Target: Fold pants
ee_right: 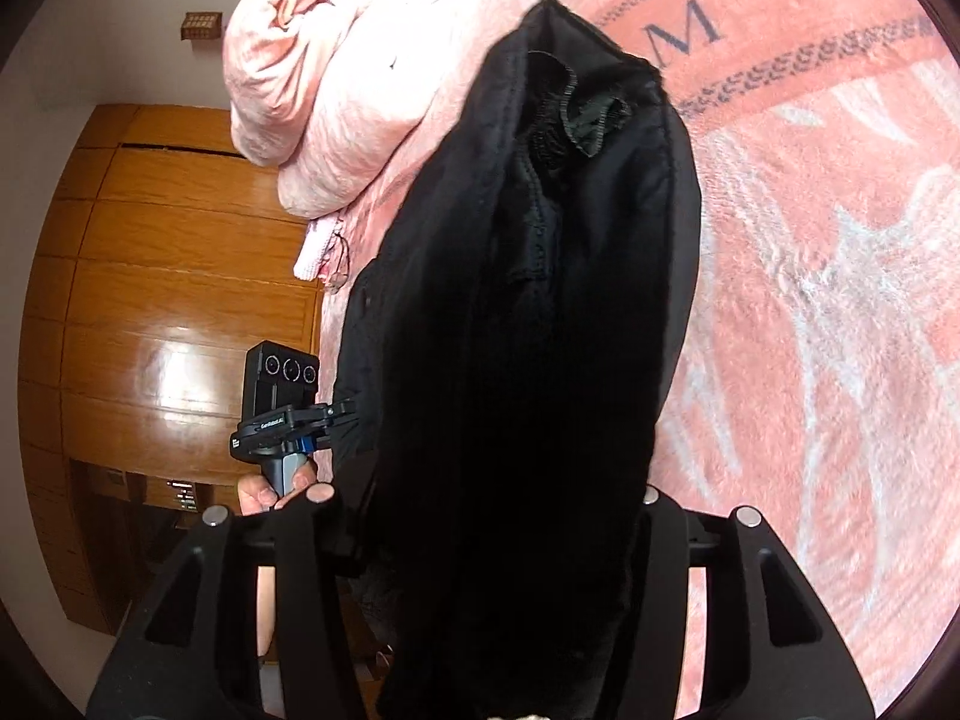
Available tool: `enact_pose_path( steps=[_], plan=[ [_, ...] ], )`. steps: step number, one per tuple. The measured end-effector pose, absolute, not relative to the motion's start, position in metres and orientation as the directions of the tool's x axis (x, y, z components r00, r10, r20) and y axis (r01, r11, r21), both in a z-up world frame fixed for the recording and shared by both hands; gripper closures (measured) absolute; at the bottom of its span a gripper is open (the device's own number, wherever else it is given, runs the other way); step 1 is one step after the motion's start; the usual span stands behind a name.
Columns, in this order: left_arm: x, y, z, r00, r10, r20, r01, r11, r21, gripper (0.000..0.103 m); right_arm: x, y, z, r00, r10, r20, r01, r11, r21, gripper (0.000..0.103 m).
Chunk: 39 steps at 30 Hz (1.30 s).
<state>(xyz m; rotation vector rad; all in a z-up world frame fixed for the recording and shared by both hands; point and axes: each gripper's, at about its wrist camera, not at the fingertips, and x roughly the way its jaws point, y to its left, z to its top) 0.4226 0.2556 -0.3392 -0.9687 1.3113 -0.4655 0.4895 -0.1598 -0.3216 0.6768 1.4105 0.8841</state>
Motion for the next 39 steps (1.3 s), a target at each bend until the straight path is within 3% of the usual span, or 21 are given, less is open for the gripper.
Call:
enact_pose_path(
  steps=[4,7,10,13,15,20,23,27,34,36,39],
  plan=[
    [0.42,0.259,-0.336,0.261,-0.771,-0.581,-0.22,0.539,-0.813,0.056,0.478,-0.174,-0.333,-0.061,0.831,-0.552,-0.109,0.545,0.832,0.038],
    [0.403,0.268,-0.317,0.364,-0.721,-0.589,-0.22,0.548,-0.807,0.036,0.474,-0.196,-0.32,-0.003,0.823,-0.568,-0.105,0.564,0.819,0.035],
    [0.375,0.267,-0.284,0.463,-0.591,-0.66,-0.196,0.658,-0.727,0.032,0.473,-0.223,-0.298,0.113,0.765,-0.634,-0.114,0.644,0.757,0.034],
    [0.36,0.24,-0.258,0.515,-0.398,-0.759,-0.2,0.805,-0.558,0.028,0.466,-0.243,-0.27,0.212,0.791,-0.574,-0.127,0.604,0.787,0.034],
    [0.353,0.224,-0.25,0.537,-0.298,-0.789,-0.205,0.861,-0.465,0.018,0.464,-0.24,-0.25,0.235,0.824,-0.516,-0.16,0.556,0.816,0.034],
    [0.343,0.217,-0.267,0.453,-0.15,-0.879,-0.24,0.929,-0.282,0.017,0.498,-0.192,-0.23,0.241,0.842,-0.482,-0.195,0.528,0.826,0.029],
    [0.34,0.223,-0.281,0.453,-0.123,-0.883,-0.258,0.93,-0.262,0.015,0.526,-0.169,-0.253,0.242,0.817,-0.523,-0.113,0.559,0.822,0.03],
    [0.329,0.229,-0.284,0.48,-0.137,-0.866,-0.264,0.92,-0.291,0.016,0.53,-0.159,-0.291,0.224,0.779,-0.586,-0.041,0.608,0.793,0.037],
    [0.307,0.214,-0.274,0.52,-0.035,-0.853,-0.221,0.96,-0.174,0.013,0.447,-0.19,-0.239,0.265,0.89,-0.371,-0.157,0.419,0.894,0.031],
    [0.307,0.211,-0.279,0.509,-0.017,-0.86,-0.233,0.96,-0.157,0.01,0.433,-0.189,-0.254,0.245,0.884,-0.398,-0.112,0.433,0.894,0.029],
    [0.303,0.218,-0.271,0.492,-0.046,-0.869,-0.272,0.94,-0.204,0.012,0.434,-0.186,-0.287,0.203,0.851,-0.485,-0.016,0.498,0.867,0.037]
  ],
)
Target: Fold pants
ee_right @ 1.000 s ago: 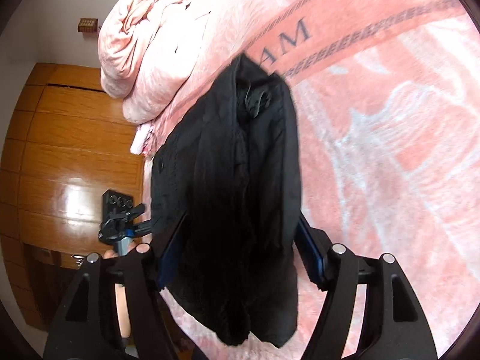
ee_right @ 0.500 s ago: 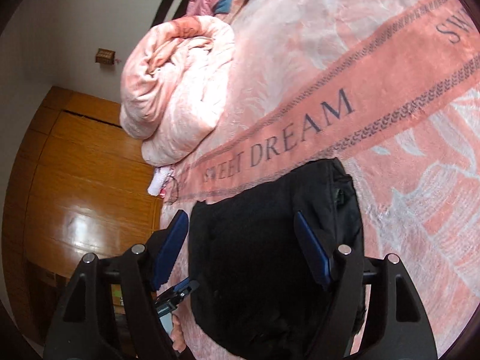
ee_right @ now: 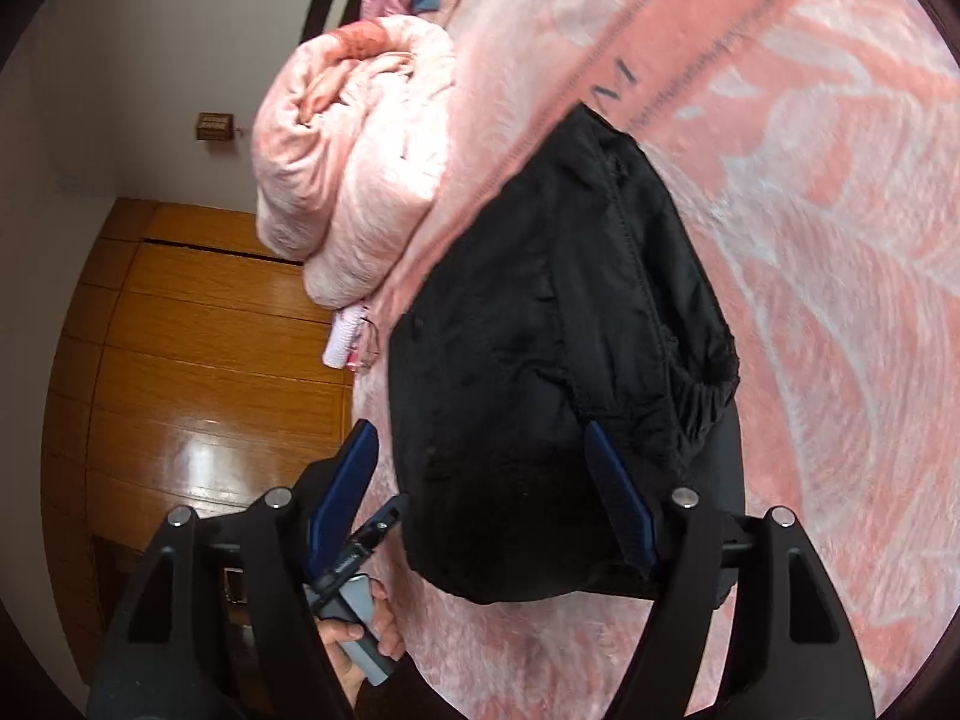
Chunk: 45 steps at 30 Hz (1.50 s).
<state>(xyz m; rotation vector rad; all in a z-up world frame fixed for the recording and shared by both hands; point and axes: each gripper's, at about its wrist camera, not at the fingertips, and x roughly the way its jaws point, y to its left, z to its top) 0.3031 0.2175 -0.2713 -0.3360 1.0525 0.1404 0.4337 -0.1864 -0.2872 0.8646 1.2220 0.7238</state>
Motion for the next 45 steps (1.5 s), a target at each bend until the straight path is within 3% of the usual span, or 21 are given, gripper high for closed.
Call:
enact_pose_path(
  steps=[5,8,12,18,23,31,34,38,45],
  plan=[
    [0.251,0.21,-0.215,0.573,0.011,-0.82,-0.253,0.953,-0.164,0.01,0.402,-0.189,-0.22,0.282,0.862,-0.421,-0.107,0.464,0.879,0.023],
    [0.197,0.195,-0.173,0.629,0.067,-0.775,-0.241,0.964,-0.113,0.004,0.336,-0.193,-0.156,0.367,0.808,-0.461,-0.216,0.556,0.802,0.01],
    [0.122,0.168,-0.125,0.657,0.134,-0.742,-0.251,0.967,-0.048,0.004,0.227,-0.194,-0.093,0.487,0.686,-0.54,-0.307,0.714,0.63,0.007],
    [0.031,0.132,-0.068,0.692,0.183,-0.698,-0.281,0.959,-0.028,0.004,0.099,-0.199,-0.04,0.658,0.483,-0.578,-0.262,0.866,0.425,0.003],
    [-0.017,0.096,-0.04,0.694,0.153,-0.704,-0.233,0.972,-0.018,0.004,0.037,-0.19,-0.016,0.668,0.427,-0.609,-0.285,0.903,0.321,0.003],
    [-0.084,0.053,0.002,0.742,0.247,-0.623,-0.26,0.963,0.073,0.004,-0.036,-0.166,0.015,0.702,0.324,-0.635,-0.329,0.937,0.115,0.003],
    [-0.1,0.048,0.013,0.764,0.237,-0.6,-0.259,0.964,0.05,0.004,-0.057,-0.163,0.025,0.721,0.309,-0.621,-0.34,0.938,0.071,0.003],
    [-0.107,0.045,0.021,0.786,0.163,-0.596,-0.223,0.975,-0.027,0.004,-0.063,-0.16,0.023,0.704,0.317,-0.635,-0.345,0.935,0.084,0.003],
    [-0.103,0.042,0.017,0.784,0.153,-0.601,-0.221,0.975,-0.04,0.004,-0.057,-0.15,0.014,0.693,0.317,-0.648,-0.344,0.935,0.09,0.003]
  ],
)
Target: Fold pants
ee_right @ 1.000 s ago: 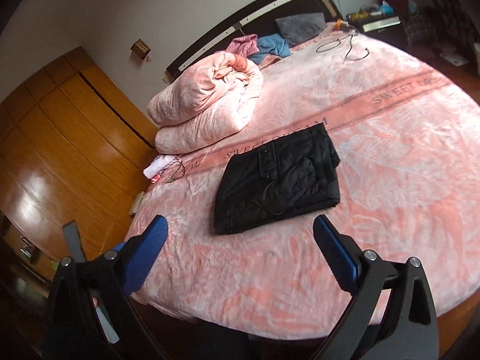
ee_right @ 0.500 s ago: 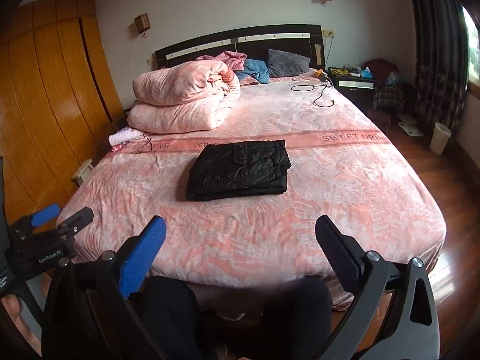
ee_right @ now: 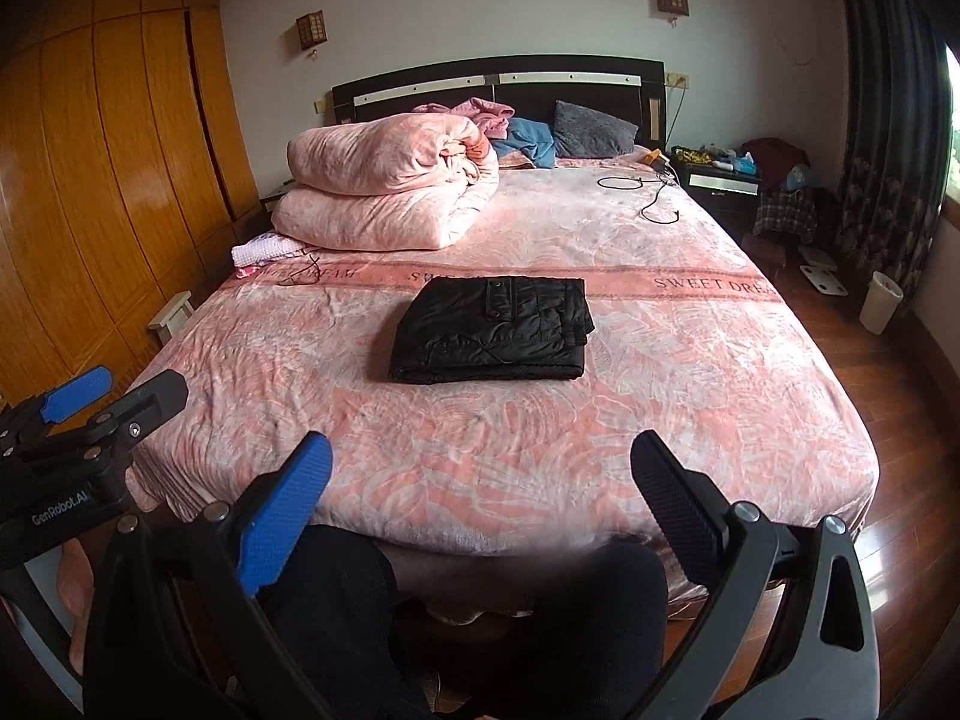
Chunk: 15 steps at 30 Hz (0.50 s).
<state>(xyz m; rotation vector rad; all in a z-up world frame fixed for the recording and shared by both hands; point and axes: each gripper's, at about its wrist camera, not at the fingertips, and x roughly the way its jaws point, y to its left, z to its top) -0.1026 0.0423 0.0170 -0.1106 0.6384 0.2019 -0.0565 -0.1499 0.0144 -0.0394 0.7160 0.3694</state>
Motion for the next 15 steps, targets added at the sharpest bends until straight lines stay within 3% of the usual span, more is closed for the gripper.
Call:
enact_pose_path(
  steps=[15],
  plan=[
    [-0.087,0.058,0.006,0.759,0.129,-0.638,-0.227,0.971,-0.075,0.004,-0.036,-0.145,0.008,0.701,0.272,-0.659,-0.32,0.946,0.05,0.003]
  ],
)
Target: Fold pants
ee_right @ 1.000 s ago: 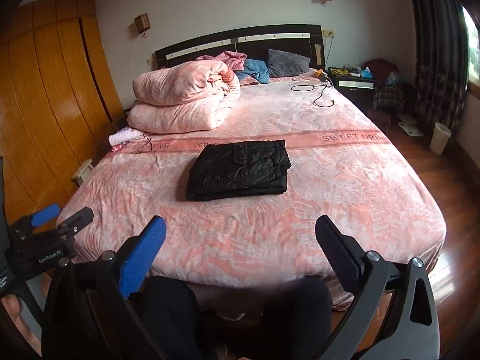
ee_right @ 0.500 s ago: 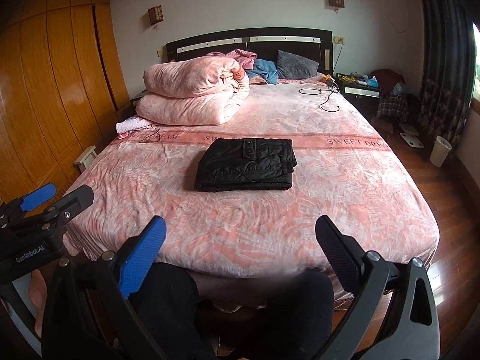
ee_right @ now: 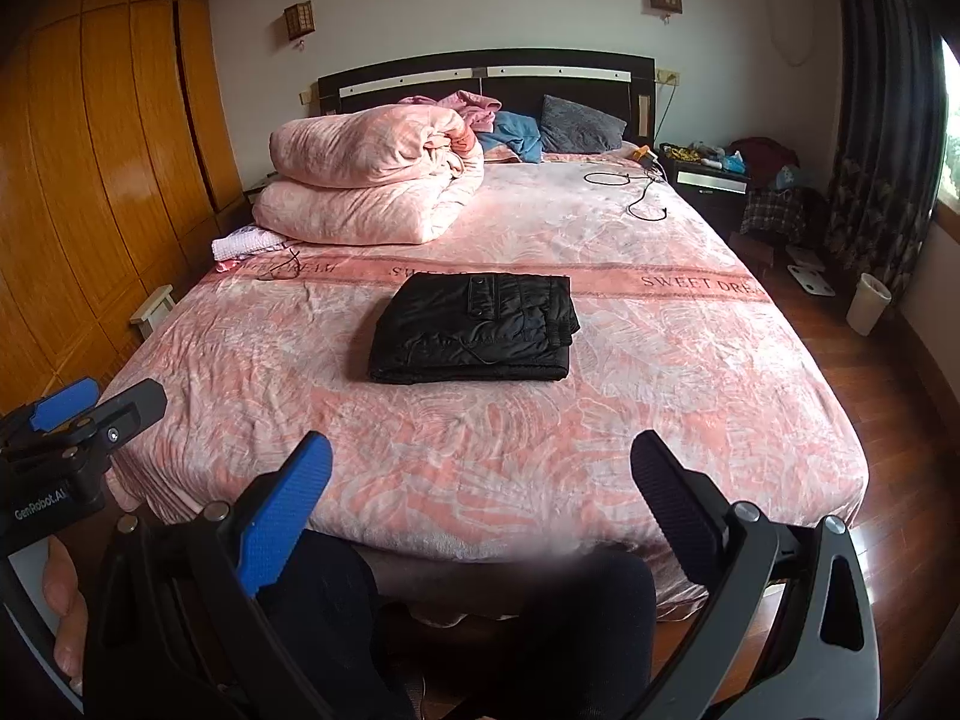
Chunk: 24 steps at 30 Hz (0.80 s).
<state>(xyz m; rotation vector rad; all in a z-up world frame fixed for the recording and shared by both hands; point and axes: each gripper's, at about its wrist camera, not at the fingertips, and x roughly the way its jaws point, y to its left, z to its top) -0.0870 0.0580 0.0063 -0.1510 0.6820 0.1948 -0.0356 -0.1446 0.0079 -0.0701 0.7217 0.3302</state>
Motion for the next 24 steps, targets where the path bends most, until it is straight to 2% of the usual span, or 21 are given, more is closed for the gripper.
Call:
enact_pose_path(
  steps=[24],
  plan=[
    [-0.068,0.064,-0.003,0.737,0.101,-0.669,-0.198,0.978,-0.07,0.004,-0.026,-0.137,0.003,0.708,0.25,-0.661,-0.316,0.949,0.02,0.003]
  ],
)
